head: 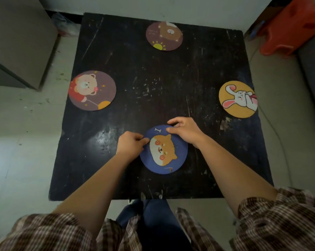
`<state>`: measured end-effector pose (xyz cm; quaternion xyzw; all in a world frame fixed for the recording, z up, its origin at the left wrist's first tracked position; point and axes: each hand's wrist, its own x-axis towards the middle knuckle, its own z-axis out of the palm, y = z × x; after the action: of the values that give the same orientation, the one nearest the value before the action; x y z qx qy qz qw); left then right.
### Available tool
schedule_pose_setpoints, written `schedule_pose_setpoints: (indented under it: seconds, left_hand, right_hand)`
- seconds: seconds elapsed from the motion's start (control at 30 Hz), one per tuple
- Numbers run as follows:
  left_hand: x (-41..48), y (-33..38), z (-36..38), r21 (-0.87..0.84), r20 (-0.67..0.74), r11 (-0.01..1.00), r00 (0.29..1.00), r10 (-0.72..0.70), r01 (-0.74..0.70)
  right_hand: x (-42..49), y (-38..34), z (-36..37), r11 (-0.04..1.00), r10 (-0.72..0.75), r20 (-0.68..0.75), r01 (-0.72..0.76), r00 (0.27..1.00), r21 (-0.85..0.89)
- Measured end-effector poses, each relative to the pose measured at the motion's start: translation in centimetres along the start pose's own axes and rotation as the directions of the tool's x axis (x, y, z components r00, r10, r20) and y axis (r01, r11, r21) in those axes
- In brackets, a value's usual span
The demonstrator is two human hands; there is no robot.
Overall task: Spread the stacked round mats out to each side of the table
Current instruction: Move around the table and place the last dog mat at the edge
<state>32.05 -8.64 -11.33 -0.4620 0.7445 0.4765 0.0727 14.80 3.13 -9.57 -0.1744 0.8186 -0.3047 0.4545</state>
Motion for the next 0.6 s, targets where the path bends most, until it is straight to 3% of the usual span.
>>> schedule_pose_setpoints:
  seconds: [0.13, 0.27, 0.37, 0.6]
  left_hand:
    - [-2.3, -2.4, 1.0, -0.324, 0.000, 0.924, 0.977, -0.212, 0.201]
    - [-4.7, -3.9, 2.1, -0.411, 0.013, 0.876, 0.963, -0.269, 0.250]
    - [-6.1, -4.6, 2.5, -0.337, 0.001, 0.915, 0.972, -0.235, 0.222]
    - [-8.4, -6.1, 3.0, 0.067, -0.041, 0.995, 0.996, -0.076, 0.079]
  right_hand:
    - [-3.0, 3.0, 0.4, 0.986, 0.160, -0.109, -0.153, 0.981, 0.073]
    - [-5.2, 5.3, 1.2, 0.950, 0.253, -0.146, -0.218, 0.956, 0.222]
    - [-6.1, 6.0, 2.0, 0.960, 0.207, -0.178, -0.165, 0.962, 0.225]
    - [-7.0, 7.0, 2.6, 0.989, 0.127, -0.215, -0.106, 0.968, 0.104]
